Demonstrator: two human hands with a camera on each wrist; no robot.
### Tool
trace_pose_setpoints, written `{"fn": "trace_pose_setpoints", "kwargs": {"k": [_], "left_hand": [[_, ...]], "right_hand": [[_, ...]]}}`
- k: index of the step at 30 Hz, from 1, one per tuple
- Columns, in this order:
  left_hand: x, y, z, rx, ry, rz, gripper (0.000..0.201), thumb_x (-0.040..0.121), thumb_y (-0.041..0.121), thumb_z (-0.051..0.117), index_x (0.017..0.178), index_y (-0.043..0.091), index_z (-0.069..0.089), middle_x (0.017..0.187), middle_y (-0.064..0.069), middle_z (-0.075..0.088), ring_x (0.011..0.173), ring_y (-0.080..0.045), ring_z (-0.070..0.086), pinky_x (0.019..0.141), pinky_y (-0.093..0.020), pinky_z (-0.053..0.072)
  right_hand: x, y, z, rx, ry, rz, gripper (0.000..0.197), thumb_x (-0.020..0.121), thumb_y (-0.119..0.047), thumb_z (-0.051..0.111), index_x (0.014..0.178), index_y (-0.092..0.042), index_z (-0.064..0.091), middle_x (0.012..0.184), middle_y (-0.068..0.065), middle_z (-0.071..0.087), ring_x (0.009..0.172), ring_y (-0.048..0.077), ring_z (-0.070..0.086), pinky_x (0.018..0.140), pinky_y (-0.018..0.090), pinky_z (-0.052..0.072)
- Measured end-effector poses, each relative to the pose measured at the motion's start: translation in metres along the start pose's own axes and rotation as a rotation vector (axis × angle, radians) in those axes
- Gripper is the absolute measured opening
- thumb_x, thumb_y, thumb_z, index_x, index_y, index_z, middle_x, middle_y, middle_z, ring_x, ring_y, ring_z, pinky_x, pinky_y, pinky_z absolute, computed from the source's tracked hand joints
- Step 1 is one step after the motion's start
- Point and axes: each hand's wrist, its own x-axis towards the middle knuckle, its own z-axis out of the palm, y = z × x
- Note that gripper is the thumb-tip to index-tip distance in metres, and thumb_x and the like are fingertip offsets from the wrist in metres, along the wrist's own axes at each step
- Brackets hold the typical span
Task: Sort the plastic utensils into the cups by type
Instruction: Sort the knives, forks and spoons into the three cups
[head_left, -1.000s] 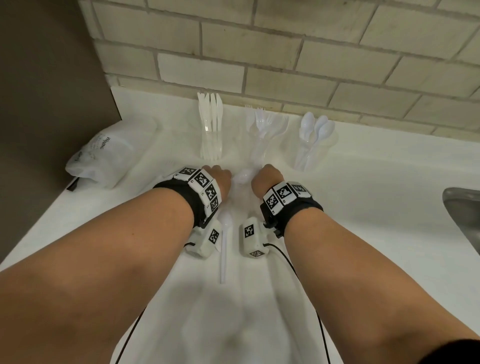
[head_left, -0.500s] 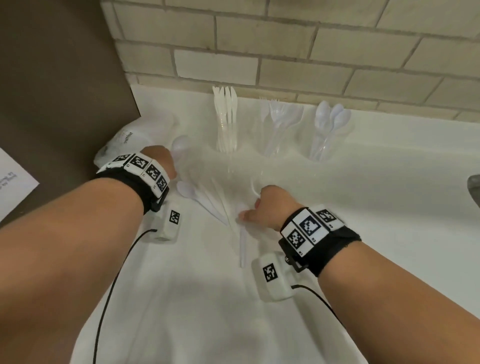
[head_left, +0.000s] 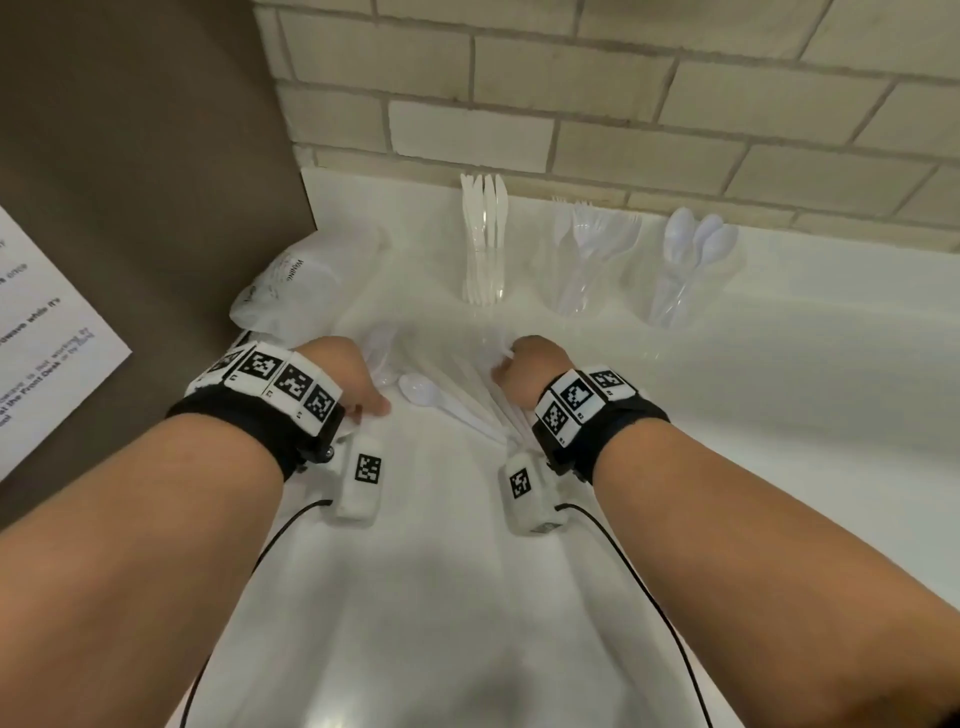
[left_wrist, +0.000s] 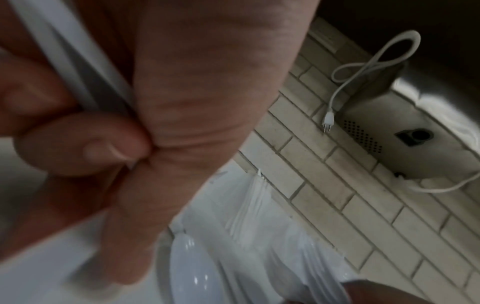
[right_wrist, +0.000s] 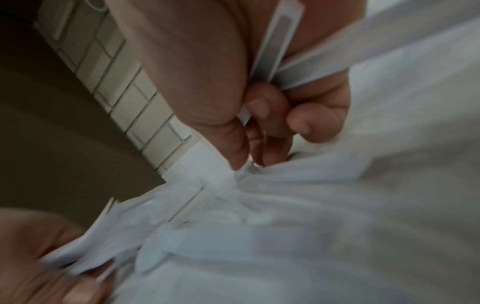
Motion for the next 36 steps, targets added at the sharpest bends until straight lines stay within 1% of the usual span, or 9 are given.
{"fn": "trace_pose_setpoints", "kwargs": {"k": [3,9,12,16,19,25,28,32,36], "left_hand": [[-0.002,0.010,0.008,-0.262,-0.059,0.015,0.033,0.087,0.037,0.066,0.082,0.004,0.068,0.079,-0.003,0.074,0.039,-0.009,0.048,0.053,-0.023,0.040],[0.001,0.020,0.015,-0.446,-0.072,0.031,0.028,0.090,0.025,0.061,0.097,-0.002,0.069,0.094,-0.011,0.075,0.057,-0.017,0.052,0.057,-0.025,0.038],[0.005,0.017,0.018,-0.535,-0.087,0.048,0.027,0.089,0.023,0.062,0.097,-0.002,0.069,0.085,-0.011,0.075,0.068,-0.022,0.052,0.064,-0.030,0.041],[0.007,0.019,0.025,-0.613,-0.112,0.086,0.014,0.089,0.018,0.057,0.087,0.005,0.062,0.073,-0.009,0.068,0.063,-0.023,0.047,0.055,-0.030,0.038],[0.002,0.025,0.026,-0.705,-0.150,0.063,0.013,0.093,0.014,0.052,0.082,0.007,0.056,0.065,-0.007,0.057,0.049,-0.019,0.041,0.048,-0.025,0.032],[0.010,0.020,0.020,-1.029,-0.054,-0.148,0.026,0.096,0.009,0.043,0.070,0.008,0.046,0.038,-0.005,0.048,0.029,-0.015,0.046,0.038,-0.020,0.042],[0.007,0.021,0.021,-1.155,0.013,-0.147,0.021,0.098,0.007,0.042,0.077,0.007,0.047,0.058,-0.010,0.048,0.046,-0.019,0.047,0.041,-0.027,0.049],[0.006,0.022,0.027,-1.226,-0.059,-0.106,0.028,0.098,0.004,0.037,0.070,0.011,0.041,0.063,-0.006,0.036,0.053,-0.017,0.035,0.053,-0.028,0.038],[0.002,0.020,0.029,-1.243,-0.093,-0.113,0.021,0.098,0.009,0.040,0.078,0.009,0.047,0.067,-0.006,0.047,0.055,-0.017,0.046,0.041,-0.022,0.048]], "right_hand": [[-0.001,-0.018,0.008,0.067,0.016,-0.085,0.050,0.081,-0.051,0.067,0.104,-0.007,0.057,0.095,0.004,0.063,0.095,0.024,0.061,0.067,0.026,0.044],[-0.008,-0.040,0.015,-0.132,-0.052,-0.133,0.070,0.058,-0.053,0.085,0.101,-0.007,0.053,0.093,0.003,0.061,0.089,0.022,0.062,0.082,0.033,0.054],[-0.006,-0.044,0.015,-0.224,-0.076,-0.142,0.065,0.065,-0.044,0.085,0.108,-0.008,0.053,0.101,0.006,0.062,0.098,0.026,0.063,0.087,0.036,0.053],[-0.005,-0.045,0.015,-0.230,-0.023,-0.173,0.029,0.081,-0.026,0.073,0.087,-0.010,0.050,0.095,0.007,0.058,0.095,0.024,0.062,0.078,0.030,0.050],[-0.004,-0.048,0.015,-0.217,-0.004,-0.214,0.022,0.090,-0.021,0.061,0.105,-0.006,0.055,0.108,0.010,0.060,0.106,0.026,0.060,0.084,0.029,0.047],[0.009,-0.045,0.021,-0.077,0.067,-0.099,0.029,0.073,-0.015,0.070,0.064,-0.014,0.043,0.063,0.000,0.049,0.055,0.016,0.051,0.056,0.027,0.044],[0.008,-0.045,0.019,-0.043,0.038,-0.051,0.024,0.065,-0.020,0.073,0.066,-0.014,0.050,0.063,0.000,0.055,0.057,0.017,0.057,0.055,0.025,0.048],[0.010,-0.040,0.021,-0.056,0.030,-0.050,0.022,0.068,-0.020,0.072,0.066,-0.014,0.051,0.064,0.000,0.056,0.056,0.016,0.056,0.051,0.023,0.045],[0.008,-0.042,0.024,-0.107,0.042,-0.080,0.023,0.074,-0.017,0.069,0.066,-0.014,0.048,0.066,0.001,0.054,0.057,0.016,0.053,0.049,0.023,0.041]]}}
